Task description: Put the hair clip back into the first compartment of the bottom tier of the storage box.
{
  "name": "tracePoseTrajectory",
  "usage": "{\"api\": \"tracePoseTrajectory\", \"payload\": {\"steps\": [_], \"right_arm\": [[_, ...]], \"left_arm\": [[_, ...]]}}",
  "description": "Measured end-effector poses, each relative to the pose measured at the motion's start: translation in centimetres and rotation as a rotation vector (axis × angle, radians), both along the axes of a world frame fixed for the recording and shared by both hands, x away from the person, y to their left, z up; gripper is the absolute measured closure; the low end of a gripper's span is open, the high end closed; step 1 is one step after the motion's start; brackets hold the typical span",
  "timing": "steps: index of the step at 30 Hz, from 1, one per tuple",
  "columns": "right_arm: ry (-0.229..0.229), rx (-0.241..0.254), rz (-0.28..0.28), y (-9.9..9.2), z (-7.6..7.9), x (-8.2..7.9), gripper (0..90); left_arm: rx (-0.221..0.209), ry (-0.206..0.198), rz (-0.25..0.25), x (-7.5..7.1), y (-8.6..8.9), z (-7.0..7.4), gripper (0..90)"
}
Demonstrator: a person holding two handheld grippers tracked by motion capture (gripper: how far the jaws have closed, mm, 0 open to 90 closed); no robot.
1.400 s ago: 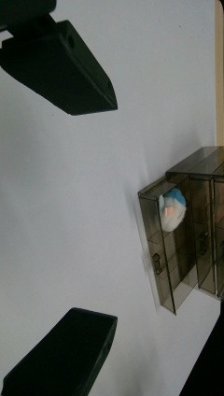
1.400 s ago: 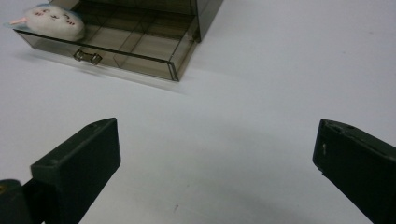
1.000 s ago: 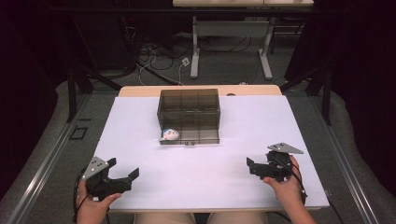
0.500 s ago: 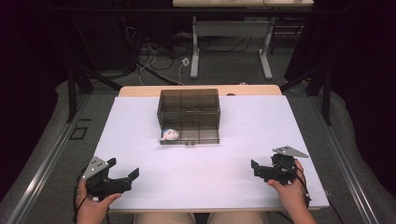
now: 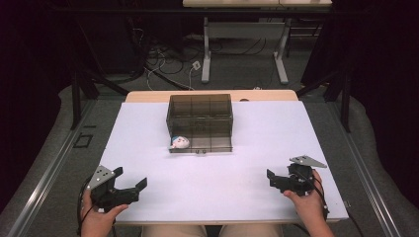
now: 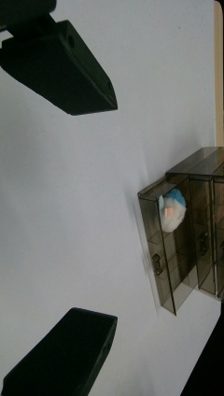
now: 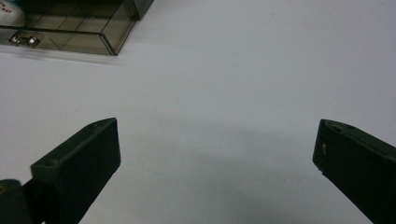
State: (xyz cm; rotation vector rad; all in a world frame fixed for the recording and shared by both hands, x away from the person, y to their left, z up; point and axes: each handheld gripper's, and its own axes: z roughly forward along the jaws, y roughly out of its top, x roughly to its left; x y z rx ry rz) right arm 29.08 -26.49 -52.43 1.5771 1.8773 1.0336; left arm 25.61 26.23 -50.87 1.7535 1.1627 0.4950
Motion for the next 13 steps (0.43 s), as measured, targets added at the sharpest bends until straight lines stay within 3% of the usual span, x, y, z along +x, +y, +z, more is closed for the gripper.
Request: {"api": "tracePoseTrajectory", "payload": {"steps": [13], "right_arm": [[-0.005, -0.018, -0.012, -0.33, -0.24, 0.28, 0.6]], "left_arm": [[-0.003, 0.000, 0.003, 0.08, -0.14, -0.07, 0.9]]}}
